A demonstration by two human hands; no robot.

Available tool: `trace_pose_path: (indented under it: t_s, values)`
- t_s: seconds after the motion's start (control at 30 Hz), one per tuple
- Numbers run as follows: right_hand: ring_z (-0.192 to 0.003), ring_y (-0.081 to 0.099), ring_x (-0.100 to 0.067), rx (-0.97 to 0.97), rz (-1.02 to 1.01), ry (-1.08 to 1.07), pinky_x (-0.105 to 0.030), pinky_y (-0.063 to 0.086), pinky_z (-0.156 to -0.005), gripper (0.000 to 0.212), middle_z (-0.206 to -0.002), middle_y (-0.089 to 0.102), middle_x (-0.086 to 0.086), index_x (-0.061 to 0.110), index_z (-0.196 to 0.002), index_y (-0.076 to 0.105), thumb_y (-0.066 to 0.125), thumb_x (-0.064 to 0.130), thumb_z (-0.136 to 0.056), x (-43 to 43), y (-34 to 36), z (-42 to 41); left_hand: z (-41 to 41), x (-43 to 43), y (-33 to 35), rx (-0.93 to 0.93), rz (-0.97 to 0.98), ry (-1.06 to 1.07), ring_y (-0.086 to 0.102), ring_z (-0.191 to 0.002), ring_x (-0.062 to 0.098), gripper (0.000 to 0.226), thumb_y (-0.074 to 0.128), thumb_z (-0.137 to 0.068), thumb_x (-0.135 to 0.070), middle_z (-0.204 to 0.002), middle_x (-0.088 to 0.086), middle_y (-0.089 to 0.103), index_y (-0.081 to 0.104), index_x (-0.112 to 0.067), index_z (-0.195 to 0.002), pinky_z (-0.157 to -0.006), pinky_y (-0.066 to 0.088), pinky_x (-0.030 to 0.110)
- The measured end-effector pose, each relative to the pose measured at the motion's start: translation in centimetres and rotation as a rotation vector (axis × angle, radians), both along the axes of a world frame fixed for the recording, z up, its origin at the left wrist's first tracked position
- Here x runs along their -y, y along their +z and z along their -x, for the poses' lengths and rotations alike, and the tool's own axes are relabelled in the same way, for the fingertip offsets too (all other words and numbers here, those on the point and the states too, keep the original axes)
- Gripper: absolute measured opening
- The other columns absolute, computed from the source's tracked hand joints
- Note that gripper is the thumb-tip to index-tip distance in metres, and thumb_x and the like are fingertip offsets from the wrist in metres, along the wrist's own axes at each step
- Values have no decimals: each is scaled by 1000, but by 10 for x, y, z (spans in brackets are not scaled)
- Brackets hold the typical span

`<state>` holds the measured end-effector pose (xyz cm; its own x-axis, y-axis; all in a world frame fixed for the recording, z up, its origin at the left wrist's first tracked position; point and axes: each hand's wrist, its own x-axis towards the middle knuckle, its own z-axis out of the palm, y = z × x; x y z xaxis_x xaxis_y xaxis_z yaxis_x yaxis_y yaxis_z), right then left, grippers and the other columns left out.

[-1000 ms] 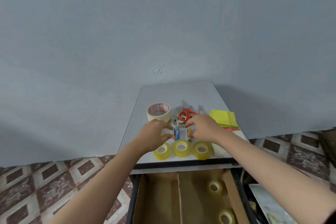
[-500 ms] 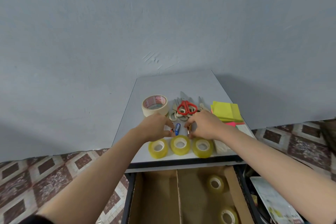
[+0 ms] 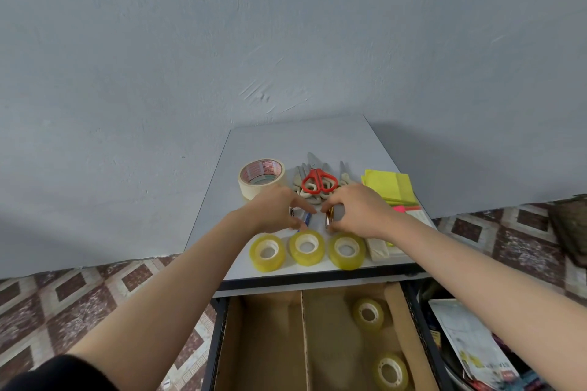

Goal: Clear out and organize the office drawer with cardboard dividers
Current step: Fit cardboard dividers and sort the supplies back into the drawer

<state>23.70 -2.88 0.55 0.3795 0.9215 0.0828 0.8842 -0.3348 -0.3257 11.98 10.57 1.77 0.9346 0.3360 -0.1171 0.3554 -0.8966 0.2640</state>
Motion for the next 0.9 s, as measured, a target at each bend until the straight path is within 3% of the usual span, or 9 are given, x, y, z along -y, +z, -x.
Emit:
trace_pose_path:
  t_s: [0.13, 0.23, 0.4, 0.57, 0.77, 0.9]
  values:
    - [-116, 50, -17, 0, -20, 3, -31, 44, -91, 37, -121, 62, 2, 24, -115, 67, 71, 29, -78, 2, 0, -2, -3, -3, 0, 2, 8, 12, 57, -110, 17, 30, 68, -83, -21, -122, -2, 63, 68, -26, -113, -96, 46, 37]
    - [-116, 50, -18, -1, -34, 8, -29, 42, -89, 38, -121, 62, 2, 24, -116, 66, 70, 29, -78, 2, 0, -2, -2, -3, -1, 17, -5, 5, 56, -113, 14, 25, 61, -89, -19, -124, -3, 62, 69, -23, -113, -97, 43, 28]
    - [-117, 50, -17, -16, -57, 4, -30, 43, -92, 38, -123, 62, 2, 24, -116, 66, 71, 29, -79, 1, -1, -2, -1, -5, -2, -40, -98, -43, 43, -127, 12, 33, 58, -92, -24, -139, -7, 50, 61, -22, -125, -103, 31, 25]
    - [-115, 52, -18, -29, -74, -2, -30, 43, -90, 38, -122, 62, 2, 24, -116, 66, 71, 29, -79, 5, -1, -1, 1, -6, -4, -86, -225, -74, 41, -130, 16, 47, 66, -86, -20, -142, -7, 46, 55, -22, -131, -104, 34, 29]
    - [-107, 55, -18, -6, -132, -10, -29, 45, -83, 37, -118, 62, 2, 24, -115, 66, 67, 27, -79, 13, 8, 6, 1, -5, -9, 11, -208, -19, 46, -123, 14, 43, 68, -83, -18, -135, -4, 53, 61, -22, -124, -100, 38, 28]
    - [-98, 51, -16, -18, -177, 6, -23, 39, -78, 45, -116, 54, -1, 21, -123, 59, 67, 22, -79, 23, 15, 17, 11, 3, 1, 227, -161, 51, 49, -117, 15, 44, 69, -81, -20, -131, -2, 54, 61, -23, -124, -93, 42, 27]
